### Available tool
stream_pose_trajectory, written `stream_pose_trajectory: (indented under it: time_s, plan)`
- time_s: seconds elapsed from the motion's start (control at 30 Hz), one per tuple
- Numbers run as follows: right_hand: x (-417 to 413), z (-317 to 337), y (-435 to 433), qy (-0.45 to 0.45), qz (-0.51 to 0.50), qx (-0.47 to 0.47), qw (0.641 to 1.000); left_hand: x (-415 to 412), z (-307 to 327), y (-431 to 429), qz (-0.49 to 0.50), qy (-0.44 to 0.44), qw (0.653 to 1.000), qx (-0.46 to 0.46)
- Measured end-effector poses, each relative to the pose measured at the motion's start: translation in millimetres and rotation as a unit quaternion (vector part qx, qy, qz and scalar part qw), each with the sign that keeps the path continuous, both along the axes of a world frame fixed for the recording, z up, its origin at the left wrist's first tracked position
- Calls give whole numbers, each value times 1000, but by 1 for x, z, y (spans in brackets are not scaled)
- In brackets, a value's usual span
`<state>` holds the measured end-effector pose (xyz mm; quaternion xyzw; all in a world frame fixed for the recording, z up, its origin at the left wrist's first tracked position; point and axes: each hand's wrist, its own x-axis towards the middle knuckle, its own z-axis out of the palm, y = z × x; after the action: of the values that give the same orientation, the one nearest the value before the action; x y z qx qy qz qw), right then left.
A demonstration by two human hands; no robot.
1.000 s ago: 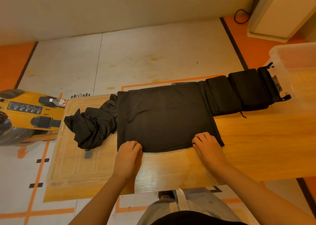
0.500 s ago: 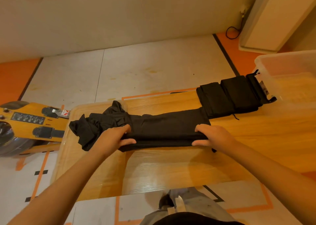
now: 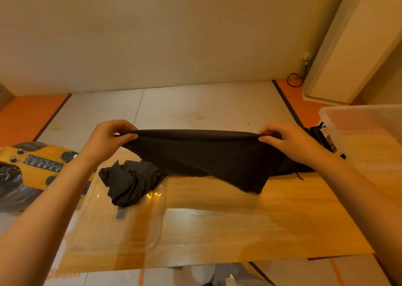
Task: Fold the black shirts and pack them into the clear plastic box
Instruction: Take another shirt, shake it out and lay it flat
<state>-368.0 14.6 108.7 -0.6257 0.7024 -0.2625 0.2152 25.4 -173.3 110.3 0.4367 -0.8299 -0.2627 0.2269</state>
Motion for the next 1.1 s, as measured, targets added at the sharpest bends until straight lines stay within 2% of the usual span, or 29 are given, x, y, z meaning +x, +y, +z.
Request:
stream_pose_trajectory:
  time_s: [0.17,0.27,0.43,0.53,0.67,0.8,0.87,0.93,1.0,1.1]
  plan:
    - [-4,34,-8,12,-13,-65,998,9,37,0,34,75,996,-41]
    - [10,48,-9,-17,-5,-81,997,13,53,0,67,98,989,-85]
    - [47,65,-3,-142,44,-47,988,17,66,-13,169,101,962,-186]
    - [70,71,2,-240,66,-22,968,5,77,-33,229,84,939,-244]
    - [88,61,13,-330,32,-10,943,-44,102,-59,262,127,914,-283]
    - [88,24,32,-399,-60,12,915,-137,94,-76,186,89,938,-278]
    - [81,-6,40,-424,-133,38,895,-188,66,-76,120,66,960,-243]
    - [69,-47,49,-422,-210,78,879,-234,23,-69,41,33,985,-167]
    - [55,-98,63,-374,-268,128,878,-266,-28,-49,-50,-32,997,-58]
    - [36,-166,95,-256,-323,187,892,-266,-114,0,-143,-119,982,33]
